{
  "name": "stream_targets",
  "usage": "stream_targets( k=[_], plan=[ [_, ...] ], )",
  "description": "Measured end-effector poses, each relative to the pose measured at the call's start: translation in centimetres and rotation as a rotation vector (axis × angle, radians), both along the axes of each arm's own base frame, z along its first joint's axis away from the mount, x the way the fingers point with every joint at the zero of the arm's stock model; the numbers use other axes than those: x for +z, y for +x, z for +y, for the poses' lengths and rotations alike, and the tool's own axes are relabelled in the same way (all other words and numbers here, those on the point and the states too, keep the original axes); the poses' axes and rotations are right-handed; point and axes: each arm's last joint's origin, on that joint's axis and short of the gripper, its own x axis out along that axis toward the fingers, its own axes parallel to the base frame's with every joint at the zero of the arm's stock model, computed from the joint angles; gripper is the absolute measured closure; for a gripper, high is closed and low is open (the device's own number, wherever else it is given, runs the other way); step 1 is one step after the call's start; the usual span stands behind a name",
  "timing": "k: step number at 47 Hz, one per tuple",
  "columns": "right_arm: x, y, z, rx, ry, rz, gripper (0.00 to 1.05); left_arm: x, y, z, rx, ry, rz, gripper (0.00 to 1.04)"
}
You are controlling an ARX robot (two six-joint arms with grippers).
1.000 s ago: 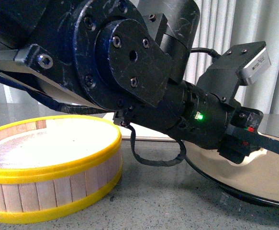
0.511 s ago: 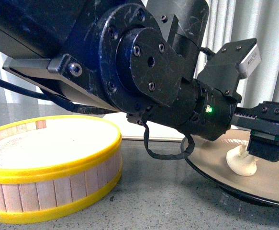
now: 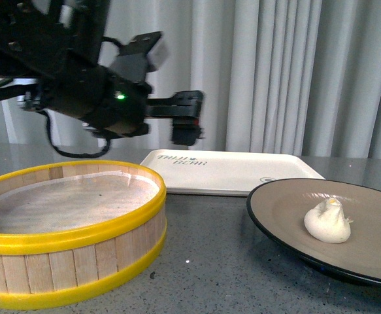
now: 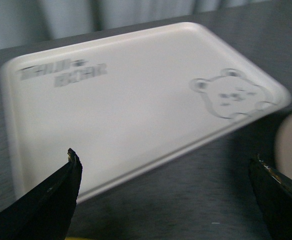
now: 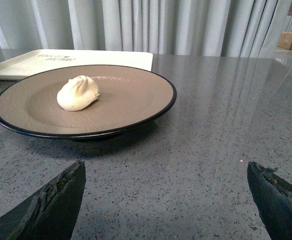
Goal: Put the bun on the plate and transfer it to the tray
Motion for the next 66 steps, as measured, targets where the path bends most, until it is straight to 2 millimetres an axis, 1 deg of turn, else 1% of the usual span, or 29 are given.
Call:
stream_targets(
  k=[1, 2, 5, 6, 8, 10, 14, 21, 23, 25, 26, 28, 31, 32, 34, 36, 45, 47, 53, 59, 62, 66],
  plan=[
    [0.0, 0.0, 0.0, 0.0, 0.0, 0.0, 0.08, 0.0, 0.2, 0.8, 0.037, -0.006, 0.001, 0.07],
    [0.0, 0.0, 0.0, 0.0, 0.0, 0.0, 0.08, 0.0, 0.3, 1.2, 0.056, -0.013, 0.004, 0.07],
    [0.0, 0.0, 0.0, 0.0, 0.0, 0.0, 0.08, 0.1, 0.4, 3.7, 0.187, -0.037, 0.021, 0.07],
    [0.0, 0.0, 0.0, 0.0, 0.0, 0.0, 0.08, 0.2, 0.3, 5.0, 0.264, -0.046, 0.028, 0.07],
    [0.0, 0.0, 0.0, 0.0, 0.0, 0.0, 0.08, 0.3, -0.2, 6.8, 0.398, -0.064, 0.056, 0.07],
    [0.0, 0.0, 0.0, 0.0, 0.0, 0.0, 0.08, 0.2, -0.8, 8.1, 0.479, -0.076, 0.083, 0.07],
    [0.0, 0.0, 0.0, 0.0, 0.0, 0.0, 0.08, 0.5, -1.1, 8.7, 0.514, -0.106, 0.09, 0.07],
    [0.0, 0.0, 0.0, 0.0, 0.0, 0.0, 0.08, 0.3, -1.2, 8.1, 0.494, -0.116, 0.1, 0.07],
    [0.0, 0.0, 0.0, 0.0, 0.0, 0.0, 0.08, 0.3, -1.2, 8.0, 0.498, -0.106, 0.069, 0.09],
    [0.0, 0.0, 0.0, 0.0, 0.0, 0.0, 0.08, 0.0, -1.7, 8.1, 0.497, -0.11, -0.033, 0.16],
    [0.0, 0.0, 0.0, 0.0, 0.0, 0.0, 0.08, -0.3, -2.0, 8.2, 0.491, -0.108, -0.082, 0.19],
    [0.0, 0.0, 0.0, 0.0, 0.0, 0.0, 0.08, -1.1, -3.4, 8.7, 0.486, -0.107, -0.18, 0.28],
    [0.0, 0.0, 0.0, 0.0, 0.0, 0.0, 0.08, -2.5, -6.0, 9.6, 0.49, -0.107, -0.261, 0.43],
    [0.0, 0.0, 0.0, 0.0, 0.0, 0.0, 0.08, -2.8, -6.7, 9.8, 0.492, -0.106, -0.271, 0.46],
    [0.0, 0.0, 0.0, 0.0, 0.0, 0.0, 0.08, -3.7, -8.5, 10.4, 0.499, -0.103, -0.287, 0.57],
    [0.0, 0.0, 0.0, 0.0, 0.0, 0.0, 0.08, -4.6, -9.9, 10.9, 0.503, -0.097, -0.287, 0.66],
    [0.0, 0.0, 0.0, 0.0, 0.0, 0.0, 0.08, -7.6, -14.1, 11.6, 0.49, -0.081, -0.26, 0.98],
    [0.0, 0.0, 0.0, 0.0, 0.0, 0.0, 0.08, -8.0, -14.7, 11.7, 0.491, -0.082, -0.259, 1.01],
    [0.0, 0.0, 0.0, 0.0, 0.0, 0.0, 0.08, -9.0, -17.0, 12.1, 0.49, -0.078, -0.261, 1.01],
    [0.0, 0.0, 0.0, 0.0, 0.0, 0.0, 0.08, -10.1, -19.2, 13.2, 0.496, -0.076, -0.257, 1.01],
    [0.0, 0.0, 0.0, 0.0, 0.0, 0.0, 0.08, -10.4, -19.9, 13.3, 0.498, -0.076, -0.259, 1.01],
    [0.0, 0.0, 0.0, 0.0, 0.0, 0.0, 0.08, -10.9, -21.3, 13.3, 0.496, -0.077, -0.262, 1.01]
  ],
)
